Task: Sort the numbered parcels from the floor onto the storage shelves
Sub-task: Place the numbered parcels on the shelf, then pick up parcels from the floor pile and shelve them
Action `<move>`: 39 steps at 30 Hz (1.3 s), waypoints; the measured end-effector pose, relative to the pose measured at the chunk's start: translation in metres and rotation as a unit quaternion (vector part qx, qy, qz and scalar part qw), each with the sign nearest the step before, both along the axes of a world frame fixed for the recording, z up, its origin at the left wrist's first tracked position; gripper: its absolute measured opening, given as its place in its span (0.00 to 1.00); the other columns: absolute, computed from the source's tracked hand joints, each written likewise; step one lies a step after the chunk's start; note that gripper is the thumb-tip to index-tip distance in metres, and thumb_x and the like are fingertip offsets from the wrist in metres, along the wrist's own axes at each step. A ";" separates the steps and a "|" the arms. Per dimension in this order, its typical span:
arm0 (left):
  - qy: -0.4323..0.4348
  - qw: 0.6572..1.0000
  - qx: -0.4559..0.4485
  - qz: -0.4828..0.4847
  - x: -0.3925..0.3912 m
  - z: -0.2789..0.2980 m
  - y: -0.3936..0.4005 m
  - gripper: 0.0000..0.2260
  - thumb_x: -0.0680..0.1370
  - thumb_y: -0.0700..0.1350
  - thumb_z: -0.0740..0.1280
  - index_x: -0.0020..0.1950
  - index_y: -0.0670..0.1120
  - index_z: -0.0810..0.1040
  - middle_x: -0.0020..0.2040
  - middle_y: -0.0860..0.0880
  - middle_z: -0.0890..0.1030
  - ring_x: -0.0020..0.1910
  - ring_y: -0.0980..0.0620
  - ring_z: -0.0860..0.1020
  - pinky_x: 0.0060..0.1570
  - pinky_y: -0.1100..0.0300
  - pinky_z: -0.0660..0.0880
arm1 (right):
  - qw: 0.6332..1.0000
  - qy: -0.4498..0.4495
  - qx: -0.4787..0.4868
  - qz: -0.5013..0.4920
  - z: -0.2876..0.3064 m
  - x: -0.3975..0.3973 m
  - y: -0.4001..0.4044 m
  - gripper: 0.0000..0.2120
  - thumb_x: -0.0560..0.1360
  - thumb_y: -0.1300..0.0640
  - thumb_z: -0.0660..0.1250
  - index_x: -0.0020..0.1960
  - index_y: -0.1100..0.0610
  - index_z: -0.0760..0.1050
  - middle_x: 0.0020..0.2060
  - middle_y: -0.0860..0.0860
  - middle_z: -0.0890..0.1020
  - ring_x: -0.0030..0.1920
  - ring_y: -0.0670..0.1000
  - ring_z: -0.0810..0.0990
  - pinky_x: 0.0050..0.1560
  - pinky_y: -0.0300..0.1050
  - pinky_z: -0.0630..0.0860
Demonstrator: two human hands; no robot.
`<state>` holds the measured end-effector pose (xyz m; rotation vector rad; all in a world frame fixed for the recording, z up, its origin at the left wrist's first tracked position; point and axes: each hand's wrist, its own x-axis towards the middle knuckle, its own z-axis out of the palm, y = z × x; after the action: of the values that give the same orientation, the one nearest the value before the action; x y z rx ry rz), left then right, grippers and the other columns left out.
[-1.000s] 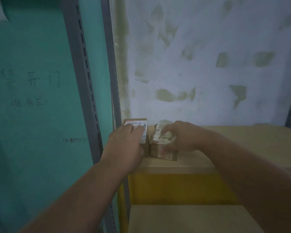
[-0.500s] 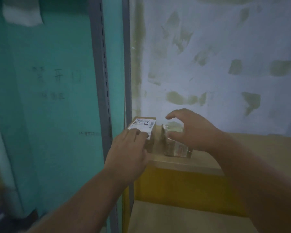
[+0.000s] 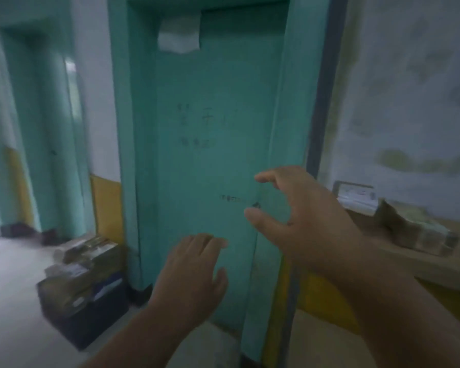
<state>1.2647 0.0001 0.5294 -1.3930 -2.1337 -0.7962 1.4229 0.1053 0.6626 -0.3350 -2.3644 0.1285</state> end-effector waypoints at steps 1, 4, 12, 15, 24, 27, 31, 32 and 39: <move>0.001 1.000 -0.003 0.012 -0.021 -0.005 -0.024 0.19 0.71 0.54 0.61 0.60 0.52 0.77 0.54 0.53 0.79 0.53 0.48 0.77 0.50 0.51 0.77 | 1.000 0.005 -0.002 0.014 -0.004 -0.024 -0.018 0.25 0.74 0.36 0.63 0.67 0.45 0.70 0.56 0.36 0.69 0.57 0.36 0.67 0.56 0.38 0.65; 0.008 0.998 -0.031 0.056 -0.083 -0.018 -0.098 0.18 0.70 0.53 0.63 0.59 0.52 0.77 0.54 0.52 0.78 0.52 0.48 0.76 0.49 0.50 0.77 | 0.998 0.015 -0.022 0.059 -0.018 -0.101 -0.072 0.25 0.73 0.37 0.65 0.66 0.47 0.72 0.58 0.41 0.74 0.57 0.40 0.71 0.56 0.39 0.67; -0.030 0.975 -0.105 0.195 -0.226 -0.035 -0.224 0.14 0.71 0.53 0.62 0.55 0.53 0.76 0.53 0.51 0.79 0.51 0.46 0.75 0.47 0.52 0.74 | 0.988 -0.011 -0.060 0.144 -0.043 -0.272 -0.158 0.24 0.73 0.38 0.65 0.66 0.46 0.71 0.58 0.42 0.74 0.59 0.43 0.73 0.57 0.42 0.69; -0.058 0.968 -0.098 0.222 -0.280 -0.049 -0.233 0.15 0.70 0.51 0.71 0.56 0.53 0.77 0.54 0.52 0.80 0.51 0.48 0.76 0.48 0.53 0.76 | 0.984 -0.024 -0.053 0.166 -0.060 -0.334 -0.165 0.24 0.73 0.38 0.65 0.65 0.47 0.71 0.58 0.43 0.74 0.58 0.44 0.73 0.54 0.40 0.68; -0.093 0.941 -0.116 0.305 -0.454 -0.065 -0.266 0.16 0.73 0.52 0.70 0.60 0.54 0.77 0.56 0.53 0.80 0.52 0.49 0.78 0.51 0.53 0.77 | 0.958 -0.060 -0.110 0.257 -0.088 -0.559 -0.180 0.21 0.75 0.40 0.67 0.65 0.46 0.72 0.60 0.43 0.74 0.58 0.45 0.74 0.52 0.41 0.66; -0.103 0.931 -0.107 0.333 -0.512 -0.073 -0.286 0.14 0.74 0.52 0.70 0.59 0.54 0.77 0.55 0.54 0.81 0.51 0.51 0.78 0.50 0.55 0.75 | 0.952 -0.068 -0.123 0.273 -0.092 -0.631 -0.198 0.22 0.74 0.38 0.65 0.64 0.46 0.72 0.60 0.44 0.74 0.59 0.45 0.74 0.53 0.42 0.66; -0.109 0.928 -0.095 0.345 -0.603 -0.096 -0.307 0.13 0.74 0.51 0.70 0.58 0.53 0.78 0.54 0.54 0.81 0.51 0.50 0.79 0.50 0.55 0.76 | 0.946 -0.073 -0.140 0.284 -0.106 -0.726 -0.223 0.21 0.74 0.40 0.67 0.64 0.46 0.72 0.61 0.44 0.74 0.59 0.45 0.73 0.53 0.41 0.66; -0.107 0.929 -0.098 0.340 -0.630 -0.100 -0.311 0.14 0.74 0.52 0.71 0.59 0.54 0.78 0.55 0.54 0.81 0.52 0.51 0.79 0.51 0.55 0.76 | 0.948 -0.071 -0.137 0.279 -0.110 -0.750 -0.228 0.22 0.74 0.39 0.66 0.65 0.45 0.72 0.61 0.43 0.74 0.59 0.44 0.73 0.53 0.40 0.67; -0.129 0.948 -0.136 0.257 -0.803 -0.100 -0.292 0.16 0.74 0.51 0.69 0.61 0.54 0.77 0.58 0.53 0.80 0.55 0.49 0.78 0.54 0.53 0.76 | 0.966 -0.055 -0.160 0.195 -0.127 -0.880 -0.222 0.23 0.72 0.39 0.63 0.64 0.46 0.72 0.58 0.39 0.71 0.58 0.41 0.72 0.54 0.40 0.68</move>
<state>0.4614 -0.2916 0.4290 -0.8021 -2.7268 -0.5075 0.5426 -0.1167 0.5361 -0.0224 -2.4939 0.6987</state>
